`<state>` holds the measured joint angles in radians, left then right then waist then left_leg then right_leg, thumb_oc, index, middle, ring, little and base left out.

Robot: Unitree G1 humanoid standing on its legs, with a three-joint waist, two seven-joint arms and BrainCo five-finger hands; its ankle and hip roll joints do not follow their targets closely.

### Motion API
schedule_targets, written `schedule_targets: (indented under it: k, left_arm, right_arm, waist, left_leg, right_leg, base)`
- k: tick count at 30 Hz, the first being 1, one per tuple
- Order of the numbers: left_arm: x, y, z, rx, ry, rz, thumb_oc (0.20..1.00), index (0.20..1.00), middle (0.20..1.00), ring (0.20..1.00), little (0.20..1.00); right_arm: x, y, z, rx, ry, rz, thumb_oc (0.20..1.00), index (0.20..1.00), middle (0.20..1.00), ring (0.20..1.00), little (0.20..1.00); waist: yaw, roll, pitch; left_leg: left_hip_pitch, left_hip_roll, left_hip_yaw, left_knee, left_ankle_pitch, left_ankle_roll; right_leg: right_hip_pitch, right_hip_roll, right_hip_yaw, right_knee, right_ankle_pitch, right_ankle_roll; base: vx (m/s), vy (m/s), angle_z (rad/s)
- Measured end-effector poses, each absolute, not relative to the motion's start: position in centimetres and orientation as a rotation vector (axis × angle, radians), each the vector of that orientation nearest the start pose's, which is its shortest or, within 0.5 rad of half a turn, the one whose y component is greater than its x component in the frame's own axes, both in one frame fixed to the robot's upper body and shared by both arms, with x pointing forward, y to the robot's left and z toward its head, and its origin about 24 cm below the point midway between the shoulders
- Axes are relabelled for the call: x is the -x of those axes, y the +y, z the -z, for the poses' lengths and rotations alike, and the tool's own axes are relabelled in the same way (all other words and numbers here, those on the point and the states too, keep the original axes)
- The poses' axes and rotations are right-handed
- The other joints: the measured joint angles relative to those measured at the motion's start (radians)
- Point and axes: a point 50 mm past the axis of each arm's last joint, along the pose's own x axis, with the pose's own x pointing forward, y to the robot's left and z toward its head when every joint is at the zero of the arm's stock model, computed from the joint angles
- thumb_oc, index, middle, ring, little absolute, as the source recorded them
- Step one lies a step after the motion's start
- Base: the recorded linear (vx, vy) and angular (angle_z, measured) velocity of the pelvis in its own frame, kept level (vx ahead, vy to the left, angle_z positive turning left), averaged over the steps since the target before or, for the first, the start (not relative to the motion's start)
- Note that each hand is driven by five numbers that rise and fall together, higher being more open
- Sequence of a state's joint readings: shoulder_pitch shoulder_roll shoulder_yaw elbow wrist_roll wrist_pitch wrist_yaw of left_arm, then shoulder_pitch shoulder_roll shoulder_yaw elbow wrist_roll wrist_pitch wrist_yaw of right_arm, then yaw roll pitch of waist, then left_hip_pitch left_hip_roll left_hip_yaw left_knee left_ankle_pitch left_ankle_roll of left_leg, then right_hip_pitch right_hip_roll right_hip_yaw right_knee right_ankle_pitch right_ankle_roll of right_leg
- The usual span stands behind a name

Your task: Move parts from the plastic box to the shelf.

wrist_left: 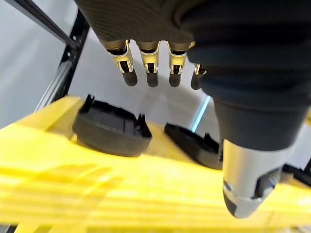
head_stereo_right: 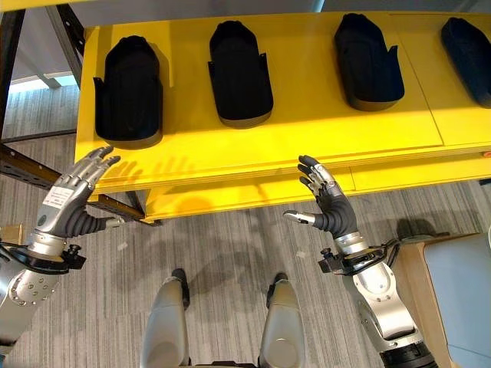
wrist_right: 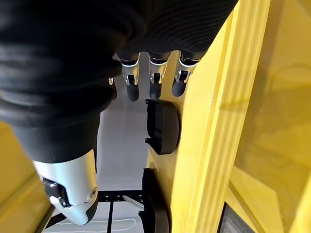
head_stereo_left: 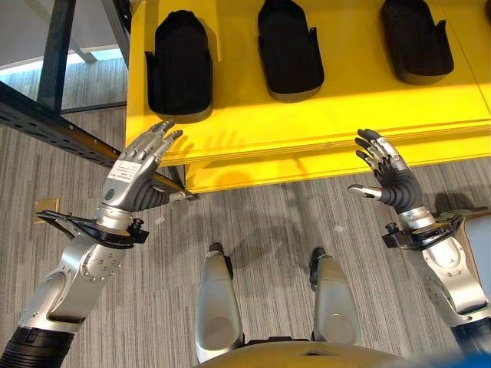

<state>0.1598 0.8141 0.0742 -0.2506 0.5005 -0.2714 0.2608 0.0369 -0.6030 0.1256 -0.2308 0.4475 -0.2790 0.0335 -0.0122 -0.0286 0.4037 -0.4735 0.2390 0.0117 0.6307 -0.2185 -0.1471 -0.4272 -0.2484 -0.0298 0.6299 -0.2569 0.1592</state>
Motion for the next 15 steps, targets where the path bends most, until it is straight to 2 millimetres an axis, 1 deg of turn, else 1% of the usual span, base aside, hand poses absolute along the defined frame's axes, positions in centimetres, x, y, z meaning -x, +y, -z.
schedule_targets:
  k: [3,6,7,10,14,15]
  left_arm:
    - [-22.4,24.6,-12.8,-1.247,-0.446,0.033,1.000,1.000,1.000,1.000,1.000]
    - [-22.9,24.7,-12.4,-1.244,-0.423,0.032,1.000,1.000,1.000,1.000,1.000]
    - [-23.5,24.5,-12.0,-1.246,-0.413,0.037,1.000,1.000,1.000,1.000,1.000]
    - [-24.5,24.4,-11.1,-1.270,-0.382,0.052,1.000,1.000,1.000,1.000,1.000]
    - [-25.4,24.5,-10.3,-1.246,-0.334,0.017,1.000,1.000,1.000,1.000,1.000]
    - [-25.6,24.7,-9.8,-1.257,-0.312,0.012,1.000,1.000,1.000,1.000,1.000]
  right_arm:
    - [-23.6,-20.0,-12.4,0.113,-0.379,-0.264,1.000,1.000,1.000,1.000,1.000]
    - [-23.6,-20.0,-12.4,0.111,-0.379,-0.256,1.000,1.000,1.000,1.000,1.000]
    - [-23.6,-20.0,-12.4,0.109,-0.379,-0.249,1.000,1.000,1.000,1.000,1.000]
    - [-23.7,-20.0,-12.6,0.108,-0.387,-0.242,1.000,1.000,1.000,1.000,1.000]
    - [-23.7,-20.1,-12.6,0.103,-0.387,-0.229,1.000,1.000,1.000,1.000,1.000]
    - [-23.7,-20.1,-12.5,0.102,-0.385,-0.227,1.000,1.000,1.000,1.000,1.000]
  waist:
    - [-0.002,0.000,-0.001]
    - [-0.004,-0.001,-0.003]
    - [-0.004,-0.002,-0.008]
    - [-0.022,-0.004,-0.011]
    - [-0.031,-0.008,-0.014]
    - [-0.036,-0.010,-0.015]
  left_leg:
    - [-0.001,0.000,-0.001,0.000,0.000,0.000]
    - [-0.005,0.000,-0.002,0.001,0.000,0.000]
    - [-0.013,0.000,-0.002,0.004,0.000,0.001]
    - [-0.034,0.002,-0.014,0.019,-0.002,0.002]
    - [-0.034,0.002,-0.015,0.031,-0.009,0.001]
    - [-0.035,0.003,-0.013,0.037,-0.016,0.007]
  right_leg:
    - [-0.002,0.001,0.000,0.001,0.000,0.000]
    - [-0.006,0.001,0.000,0.001,0.000,0.000]
    - [-0.014,0.001,0.001,0.002,0.000,0.000]
    - [-0.025,0.003,0.000,0.008,0.000,0.000]
    - [-0.024,0.004,0.000,0.010,-0.001,-0.003]
    - [-0.025,0.004,0.002,0.010,-0.002,-0.005]
  base:
    - [0.00,0.000,0.00]
    - [0.00,0.000,0.00]
    - [0.00,0.000,0.00]
    - [0.00,0.008,0.03]
    - [0.00,0.010,-0.02]
    - [0.00,0.021,-0.08]
